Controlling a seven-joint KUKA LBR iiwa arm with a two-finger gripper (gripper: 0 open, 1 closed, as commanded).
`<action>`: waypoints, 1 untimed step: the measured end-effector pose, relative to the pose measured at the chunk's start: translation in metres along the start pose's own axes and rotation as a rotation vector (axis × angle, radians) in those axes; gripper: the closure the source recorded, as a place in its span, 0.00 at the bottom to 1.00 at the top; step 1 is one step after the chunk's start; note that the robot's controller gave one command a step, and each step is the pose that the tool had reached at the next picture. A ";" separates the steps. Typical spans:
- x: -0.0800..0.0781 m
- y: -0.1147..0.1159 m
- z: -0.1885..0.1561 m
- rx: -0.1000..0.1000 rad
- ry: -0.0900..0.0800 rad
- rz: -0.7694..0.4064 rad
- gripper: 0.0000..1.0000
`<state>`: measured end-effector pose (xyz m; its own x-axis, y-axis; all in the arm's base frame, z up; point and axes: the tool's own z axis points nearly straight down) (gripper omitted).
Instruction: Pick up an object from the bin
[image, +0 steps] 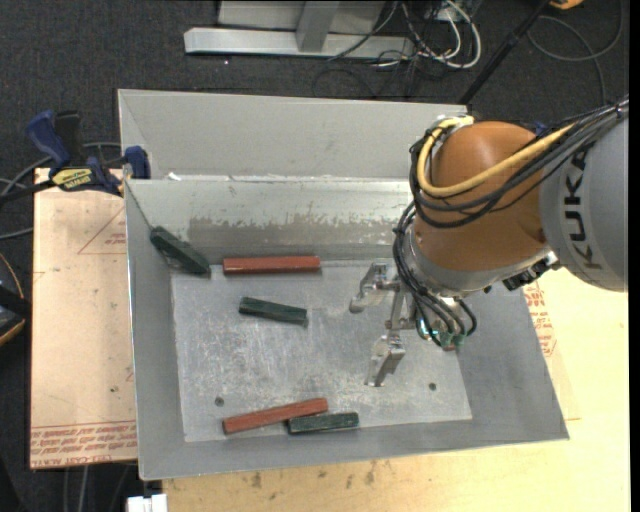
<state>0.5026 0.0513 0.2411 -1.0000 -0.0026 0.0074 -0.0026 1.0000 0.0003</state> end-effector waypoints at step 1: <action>-0.001 0.000 -0.004 -0.001 -0.008 0.002 0.00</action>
Offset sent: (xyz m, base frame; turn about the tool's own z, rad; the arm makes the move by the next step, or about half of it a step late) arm -0.0028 0.0240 -0.1477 -0.1772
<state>0.5041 0.0510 0.2446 -1.0000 -0.0007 -0.0003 -0.0007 1.0000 0.0009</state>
